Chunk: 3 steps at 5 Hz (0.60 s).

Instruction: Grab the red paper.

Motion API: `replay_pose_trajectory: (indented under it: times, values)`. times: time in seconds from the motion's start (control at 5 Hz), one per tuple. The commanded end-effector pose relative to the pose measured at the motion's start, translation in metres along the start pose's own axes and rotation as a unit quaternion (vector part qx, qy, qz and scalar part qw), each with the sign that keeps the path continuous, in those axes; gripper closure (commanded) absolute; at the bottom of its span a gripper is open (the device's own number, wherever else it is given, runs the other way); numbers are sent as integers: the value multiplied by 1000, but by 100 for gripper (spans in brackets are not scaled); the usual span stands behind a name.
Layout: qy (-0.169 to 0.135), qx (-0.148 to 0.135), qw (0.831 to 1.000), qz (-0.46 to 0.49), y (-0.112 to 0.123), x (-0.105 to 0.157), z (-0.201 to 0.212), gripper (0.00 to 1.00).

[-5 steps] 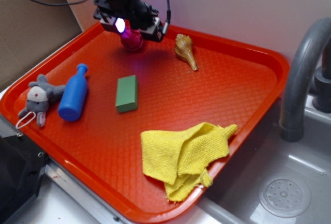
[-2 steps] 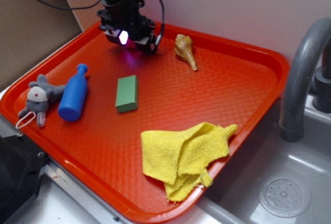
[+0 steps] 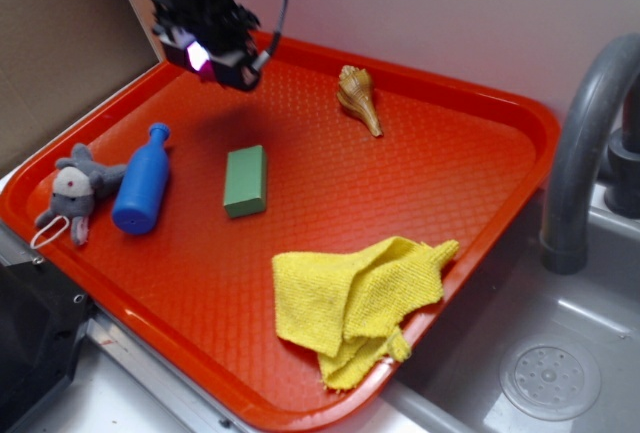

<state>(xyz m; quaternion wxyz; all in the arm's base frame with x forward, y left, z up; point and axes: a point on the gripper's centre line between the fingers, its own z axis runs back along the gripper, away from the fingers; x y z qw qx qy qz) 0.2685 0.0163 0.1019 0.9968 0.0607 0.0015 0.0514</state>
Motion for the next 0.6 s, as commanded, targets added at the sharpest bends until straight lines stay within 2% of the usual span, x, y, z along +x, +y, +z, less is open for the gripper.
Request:
replay_pose_trajectory:
  times: [0.0,0.2,0.4]
  values:
    - [-1,-19,996,-82,-22,-38,104,100]
    - [-32,-44,996,-69,-25,-60,145,100]
    - [-38,-68,994,-72,-27,-65,157,100]
